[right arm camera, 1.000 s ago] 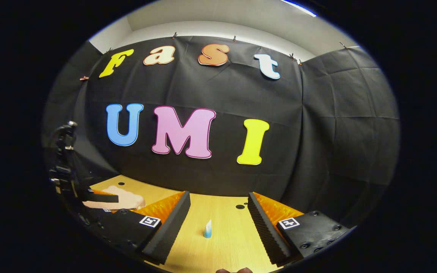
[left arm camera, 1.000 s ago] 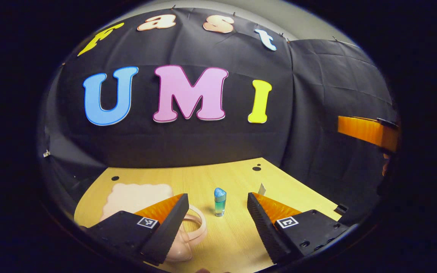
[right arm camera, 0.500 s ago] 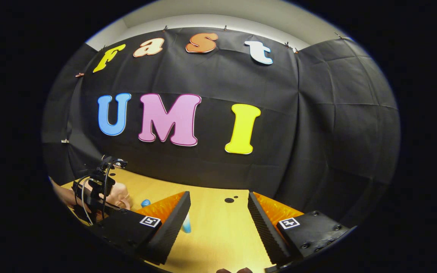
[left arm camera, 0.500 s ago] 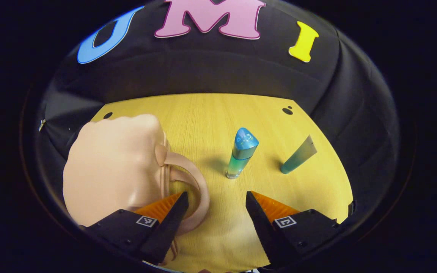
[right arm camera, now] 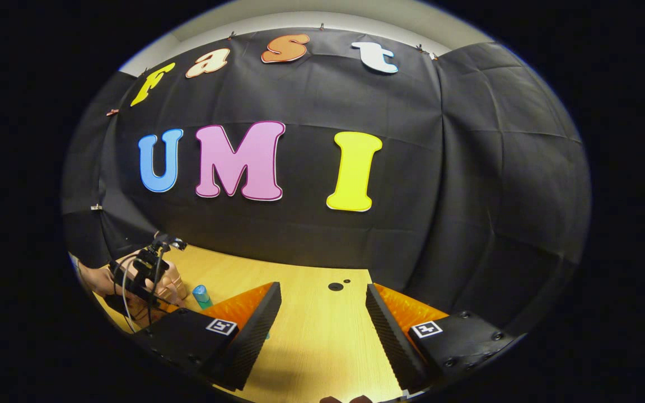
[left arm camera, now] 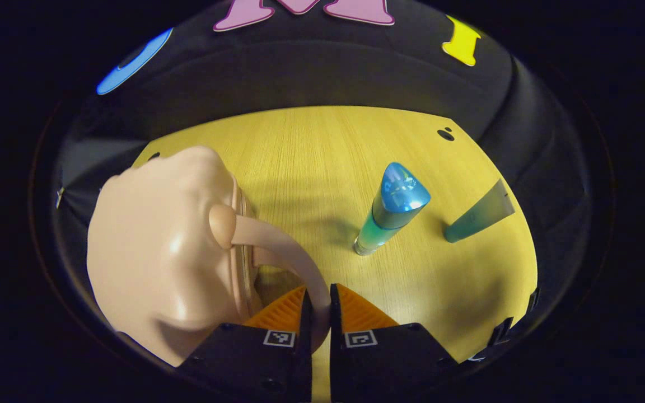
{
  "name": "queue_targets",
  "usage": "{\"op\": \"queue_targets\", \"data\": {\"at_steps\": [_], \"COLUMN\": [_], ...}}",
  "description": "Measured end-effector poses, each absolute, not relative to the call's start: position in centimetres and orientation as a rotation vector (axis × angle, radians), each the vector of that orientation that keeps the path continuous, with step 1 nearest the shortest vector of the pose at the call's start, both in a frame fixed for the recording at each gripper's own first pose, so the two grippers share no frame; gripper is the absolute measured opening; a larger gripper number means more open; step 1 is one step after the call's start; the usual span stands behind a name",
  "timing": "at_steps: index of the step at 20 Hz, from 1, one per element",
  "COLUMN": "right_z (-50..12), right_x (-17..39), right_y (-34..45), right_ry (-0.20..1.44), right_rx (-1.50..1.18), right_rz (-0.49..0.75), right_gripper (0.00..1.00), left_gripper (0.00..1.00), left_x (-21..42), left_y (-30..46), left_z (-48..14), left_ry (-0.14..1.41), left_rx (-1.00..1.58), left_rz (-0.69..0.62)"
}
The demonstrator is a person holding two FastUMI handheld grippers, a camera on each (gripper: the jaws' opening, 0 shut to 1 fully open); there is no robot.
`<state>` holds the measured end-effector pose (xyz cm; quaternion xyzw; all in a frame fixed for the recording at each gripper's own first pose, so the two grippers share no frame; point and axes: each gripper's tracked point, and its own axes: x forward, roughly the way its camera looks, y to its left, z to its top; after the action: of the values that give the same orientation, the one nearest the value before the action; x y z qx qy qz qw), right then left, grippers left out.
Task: First open the suitcase, pack the skin care products into it, and then close the suitcase.
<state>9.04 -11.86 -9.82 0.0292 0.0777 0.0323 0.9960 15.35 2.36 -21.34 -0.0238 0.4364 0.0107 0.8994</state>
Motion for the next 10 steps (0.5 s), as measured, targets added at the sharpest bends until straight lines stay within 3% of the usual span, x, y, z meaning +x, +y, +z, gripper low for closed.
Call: {"op": "queue_targets", "data": {"at_steps": [6,10], "right_z": [-8.0,-5.3], "right_x": [11.1,11.9], "right_y": [-7.4,-1.5], "right_ry": [0.135,0.079], "right_rx": [0.08,0.068], "right_rz": [0.115,0.111], "right_gripper": [0.96,0.96], "left_gripper": [0.12,0.12], "left_x": [12.8,8.0], "left_y": [7.9,19.9], "left_z": [-7.9,0.6], "left_ry": [0.806,0.685], "left_rx": [-0.172,-0.119], "left_rz": [-0.038,-0.004]}}
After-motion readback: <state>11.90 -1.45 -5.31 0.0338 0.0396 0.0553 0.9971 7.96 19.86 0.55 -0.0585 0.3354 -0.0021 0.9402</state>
